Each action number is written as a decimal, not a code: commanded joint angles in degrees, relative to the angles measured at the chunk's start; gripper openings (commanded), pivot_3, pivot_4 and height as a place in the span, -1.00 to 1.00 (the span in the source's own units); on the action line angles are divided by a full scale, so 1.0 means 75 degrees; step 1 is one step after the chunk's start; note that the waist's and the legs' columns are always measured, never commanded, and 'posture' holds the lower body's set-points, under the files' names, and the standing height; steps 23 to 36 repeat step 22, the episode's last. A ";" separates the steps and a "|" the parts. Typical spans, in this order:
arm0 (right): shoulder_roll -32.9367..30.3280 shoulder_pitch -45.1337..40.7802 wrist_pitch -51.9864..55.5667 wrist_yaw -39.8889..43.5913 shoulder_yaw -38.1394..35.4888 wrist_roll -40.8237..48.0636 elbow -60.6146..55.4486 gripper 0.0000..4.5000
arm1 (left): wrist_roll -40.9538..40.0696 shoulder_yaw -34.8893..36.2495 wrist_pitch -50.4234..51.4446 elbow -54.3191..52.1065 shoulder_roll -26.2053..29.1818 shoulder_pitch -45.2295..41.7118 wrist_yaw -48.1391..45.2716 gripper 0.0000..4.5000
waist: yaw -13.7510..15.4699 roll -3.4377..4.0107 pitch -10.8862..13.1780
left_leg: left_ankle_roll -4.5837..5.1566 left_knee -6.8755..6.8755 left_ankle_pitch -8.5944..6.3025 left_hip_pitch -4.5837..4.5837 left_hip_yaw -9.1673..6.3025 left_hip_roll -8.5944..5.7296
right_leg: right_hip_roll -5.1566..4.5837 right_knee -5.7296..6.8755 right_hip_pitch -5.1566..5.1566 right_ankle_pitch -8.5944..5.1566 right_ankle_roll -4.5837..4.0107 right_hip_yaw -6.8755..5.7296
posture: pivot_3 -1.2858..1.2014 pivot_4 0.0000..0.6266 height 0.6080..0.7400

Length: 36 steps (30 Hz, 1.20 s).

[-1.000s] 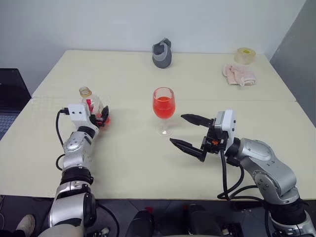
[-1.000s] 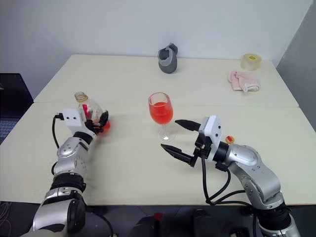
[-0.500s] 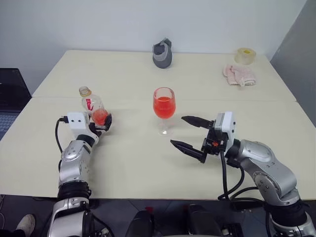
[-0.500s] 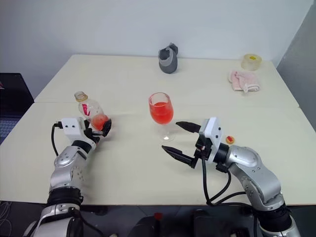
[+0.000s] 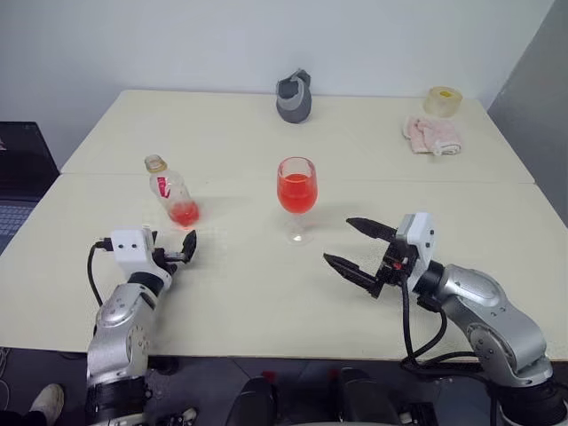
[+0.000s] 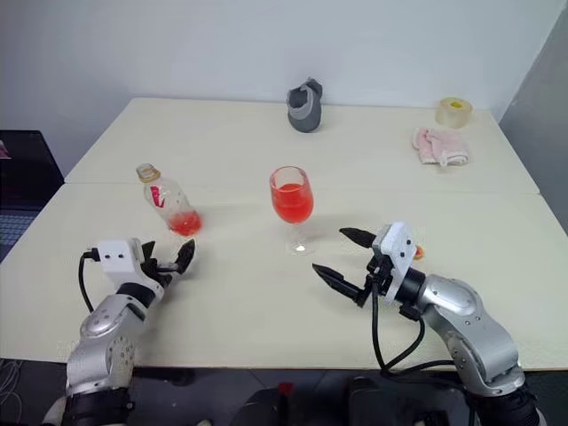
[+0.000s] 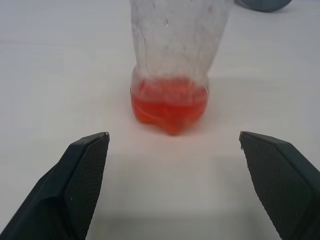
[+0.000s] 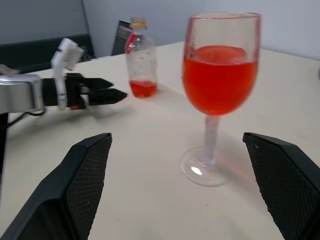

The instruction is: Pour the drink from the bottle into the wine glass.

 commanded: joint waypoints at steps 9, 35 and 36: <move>0.0457 0.0691 0.1078 -0.2557 -0.0540 -0.1174 -0.0696 1.00 | -0.0140 -0.0334 0.1862 -0.3206 -0.0251 0.0458 0.0970 0.99 | 0.0101 0.0005 -0.0003 | -0.0001 -0.0001 0.0001 0.0002 0.0011 -0.0006 | 0.0009 -0.0002 0.0004 0.0000 0.0001 0.0007 | 0.03 -0.52 1.00; 0.1542 0.0708 0.1566 -0.4269 -0.0561 -0.2467 -0.0681 1.00 | 0.0305 -0.0886 0.2449 -0.3670 -0.0585 0.0571 0.1439 0.99 | 0.0099 0.0009 -0.0005 | -0.0003 -0.0008 0.0002 0.0009 0.0032 -0.0013 | 0.0025 -0.0002 0.0004 -0.0001 0.0000 0.0018 | 0.03 -0.52 1.00; 0.1542 0.0708 0.1566 -0.4269 -0.0561 -0.2467 -0.0681 1.00 | 0.0305 -0.0886 0.2449 -0.3670 -0.0585 0.0571 0.1439 0.99 | 0.0099 0.0009 -0.0005 | -0.0003 -0.0008 0.0002 0.0009 0.0032 -0.0013 | 0.0025 -0.0002 0.0004 -0.0001 0.0000 0.0018 | 0.03 -0.52 1.00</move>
